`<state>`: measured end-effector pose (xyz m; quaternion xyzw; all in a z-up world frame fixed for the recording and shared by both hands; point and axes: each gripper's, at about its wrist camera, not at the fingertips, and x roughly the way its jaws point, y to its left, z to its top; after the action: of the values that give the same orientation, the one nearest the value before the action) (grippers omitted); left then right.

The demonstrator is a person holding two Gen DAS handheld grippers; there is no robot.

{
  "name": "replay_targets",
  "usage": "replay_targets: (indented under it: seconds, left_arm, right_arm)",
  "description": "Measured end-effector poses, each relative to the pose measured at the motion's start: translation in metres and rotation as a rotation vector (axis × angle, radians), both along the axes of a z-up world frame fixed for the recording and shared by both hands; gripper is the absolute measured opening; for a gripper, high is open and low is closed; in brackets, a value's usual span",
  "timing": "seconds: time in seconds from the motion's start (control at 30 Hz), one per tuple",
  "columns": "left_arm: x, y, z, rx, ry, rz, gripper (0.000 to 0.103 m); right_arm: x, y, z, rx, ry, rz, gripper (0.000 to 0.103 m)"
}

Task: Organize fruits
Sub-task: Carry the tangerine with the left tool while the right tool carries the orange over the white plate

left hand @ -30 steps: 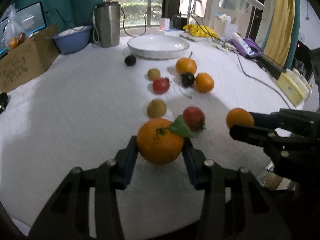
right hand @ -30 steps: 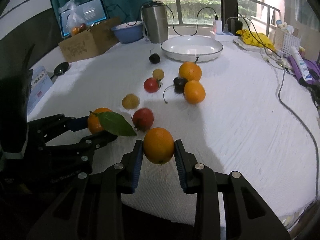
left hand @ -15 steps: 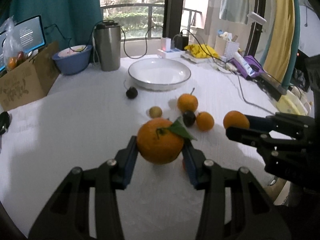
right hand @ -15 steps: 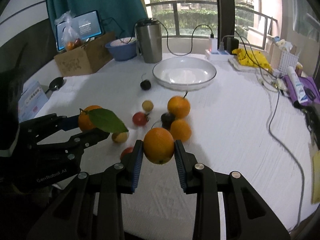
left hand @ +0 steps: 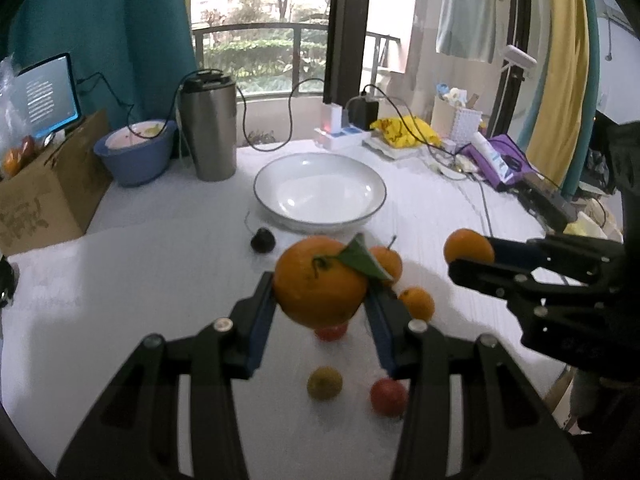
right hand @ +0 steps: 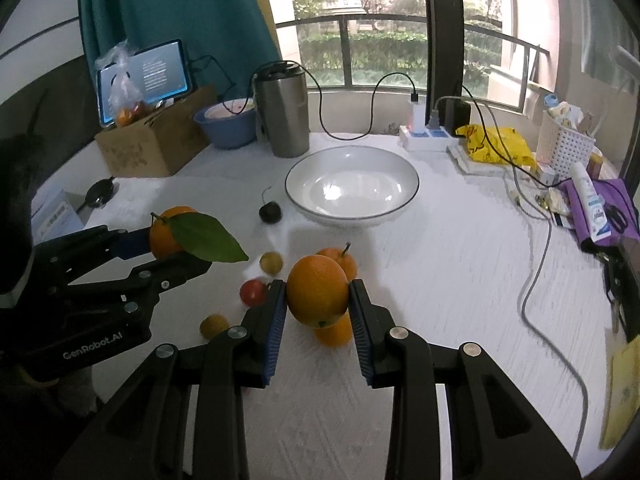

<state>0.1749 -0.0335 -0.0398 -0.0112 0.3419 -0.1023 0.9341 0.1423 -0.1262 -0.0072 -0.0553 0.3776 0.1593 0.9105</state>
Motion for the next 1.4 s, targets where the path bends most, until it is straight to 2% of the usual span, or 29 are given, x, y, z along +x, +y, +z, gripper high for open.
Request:
replay_targets:
  seconds: [0.3,0.6,1.13,1.4]
  left_arm:
    - [0.034,-0.001,0.009,-0.013,-0.028,-0.007,0.045]
    - [0.071,-0.002,0.006,-0.015,-0.030,-0.016,0.045]
    - [0.156,0.005,-0.018,-0.014,0.003,-0.032,0.045]
    - [0.199,0.015,-0.036,-0.023,0.049,-0.022,0.045]
  right_arm:
    - [0.035,-0.004,0.009,-0.010,-0.030,-0.009,0.034]
    - [0.077,-0.010,0.012,-0.023,-0.041,-0.018,0.034]
    - [0.160,-0.003,0.002,-0.048,-0.033,0.003,0.034]
    - [0.209,0.001,-0.016,-0.017,0.022,0.007,0.034]
